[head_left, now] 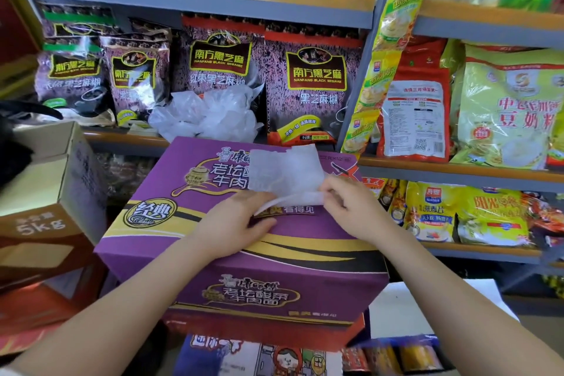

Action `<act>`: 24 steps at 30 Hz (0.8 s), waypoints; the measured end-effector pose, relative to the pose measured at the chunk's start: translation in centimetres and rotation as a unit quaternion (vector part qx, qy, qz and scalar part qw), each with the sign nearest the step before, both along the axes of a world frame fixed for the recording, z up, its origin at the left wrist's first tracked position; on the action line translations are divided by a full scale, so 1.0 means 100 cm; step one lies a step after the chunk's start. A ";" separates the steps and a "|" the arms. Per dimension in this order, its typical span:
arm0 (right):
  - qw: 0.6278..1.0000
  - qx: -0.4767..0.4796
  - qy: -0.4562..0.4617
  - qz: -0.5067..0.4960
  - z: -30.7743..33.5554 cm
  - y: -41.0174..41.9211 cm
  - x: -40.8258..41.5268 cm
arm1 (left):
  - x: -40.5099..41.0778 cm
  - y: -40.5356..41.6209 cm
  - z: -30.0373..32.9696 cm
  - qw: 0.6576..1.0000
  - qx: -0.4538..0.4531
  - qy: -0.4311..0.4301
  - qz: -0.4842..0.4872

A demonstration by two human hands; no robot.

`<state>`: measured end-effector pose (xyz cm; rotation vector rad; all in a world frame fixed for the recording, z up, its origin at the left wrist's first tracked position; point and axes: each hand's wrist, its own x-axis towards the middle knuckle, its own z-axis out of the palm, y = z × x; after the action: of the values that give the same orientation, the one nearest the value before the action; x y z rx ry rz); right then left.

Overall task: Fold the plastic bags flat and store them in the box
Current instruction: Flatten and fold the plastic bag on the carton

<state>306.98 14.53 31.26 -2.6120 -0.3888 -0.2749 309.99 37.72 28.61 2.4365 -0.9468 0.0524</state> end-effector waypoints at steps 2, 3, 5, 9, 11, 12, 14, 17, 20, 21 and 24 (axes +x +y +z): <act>0.994 0.106 0.026 0.014 0.003 0.000 -0.014 | -0.007 0.006 -0.001 0.997 -0.070 0.007 -0.011; 0.988 0.143 0.050 0.027 0.003 -0.001 -0.022 | -0.013 0.008 -0.002 0.995 -0.096 0.008 -0.001; 0.976 0.172 0.120 0.056 0.000 -0.005 -0.035 | -0.028 0.010 -0.003 0.991 -0.127 0.014 0.023; 0.952 0.240 0.182 0.052 -0.009 -0.009 -0.048 | -0.053 0.003 -0.006 0.986 -0.160 0.036 0.037; 0.950 0.256 0.177 0.013 -0.012 -0.007 -0.048 | -0.056 -0.001 -0.005 0.982 -0.174 0.026 0.073; 0.951 0.251 0.178 -0.005 -0.014 -0.007 -0.045 | -0.057 -0.003 -0.004 0.979 -0.178 0.024 0.097; 0.947 0.258 0.188 -0.046 -0.013 -0.005 -0.041 | -0.055 -0.006 -0.002 0.975 -0.170 0.022 0.143; 0.941 0.273 0.164 -0.112 -0.012 0.003 -0.036 | -0.051 -0.012 0.001 0.970 -0.146 0.027 0.195; 0.950 0.235 0.128 -0.160 -0.011 0.011 -0.029 | -0.046 -0.021 0.002 0.969 -0.096 -0.016 0.229; 0.953 0.217 0.121 -0.172 -0.010 0.012 -0.026 | -0.045 -0.024 0.003 0.968 -0.079 -0.028 0.239; 0.961 0.163 0.081 -0.206 -0.011 0.015 -0.016 | -0.042 -0.029 0.001 0.967 -0.048 -0.046 0.248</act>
<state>305.36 15.98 30.15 -2.3408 0.2462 -0.2364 305.78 34.85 28.74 2.5364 -0.3391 0.3793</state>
